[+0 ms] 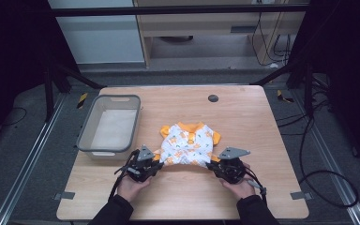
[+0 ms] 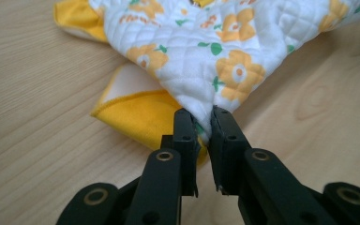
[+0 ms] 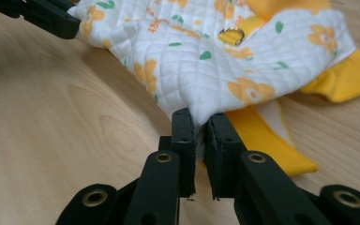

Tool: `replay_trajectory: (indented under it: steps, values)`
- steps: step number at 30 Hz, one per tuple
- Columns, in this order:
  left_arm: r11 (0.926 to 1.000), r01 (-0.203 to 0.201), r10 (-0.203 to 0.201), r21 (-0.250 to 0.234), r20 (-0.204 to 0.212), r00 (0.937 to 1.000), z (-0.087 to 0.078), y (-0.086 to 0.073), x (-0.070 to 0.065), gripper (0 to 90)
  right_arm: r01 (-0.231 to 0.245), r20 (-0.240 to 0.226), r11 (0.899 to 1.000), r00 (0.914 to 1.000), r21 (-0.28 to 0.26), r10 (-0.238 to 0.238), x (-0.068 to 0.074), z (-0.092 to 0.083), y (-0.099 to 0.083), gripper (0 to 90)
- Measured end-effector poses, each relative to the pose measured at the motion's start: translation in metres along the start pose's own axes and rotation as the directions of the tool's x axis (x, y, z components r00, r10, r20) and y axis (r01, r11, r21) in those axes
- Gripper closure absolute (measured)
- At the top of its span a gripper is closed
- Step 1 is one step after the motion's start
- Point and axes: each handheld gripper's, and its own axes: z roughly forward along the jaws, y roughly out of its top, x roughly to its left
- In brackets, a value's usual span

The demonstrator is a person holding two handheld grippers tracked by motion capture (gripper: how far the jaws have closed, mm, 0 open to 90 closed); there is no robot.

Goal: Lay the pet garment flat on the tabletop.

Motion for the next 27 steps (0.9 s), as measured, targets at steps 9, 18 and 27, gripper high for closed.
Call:
replay_trajectory:
  steps: [9,18,27]
  values:
    - [0.9993,-0.011,0.013,-0.036,0.067,0.9977,-0.038,0.015,-0.018,81.2,-0.028,-0.075,0.999,0.9969,-0.025,0.026,0.009,-0.038,0.002,82.1]
    - [0.9899,0.142,-0.142,0.002,-0.011,0.9898,0.011,0.032,0.016,80.0,-0.19,0.04,0.982,0.981,-0.004,0.19,-0.03,0.005,0.024,80.3]
    - [0.9917,0.124,-0.126,-0.036,-0.068,0.9897,0.031,0.025,0.025,59.7,-0.134,0.147,0.991,0.9803,0.0,0.132,-0.035,0.035,0.018,69.2]
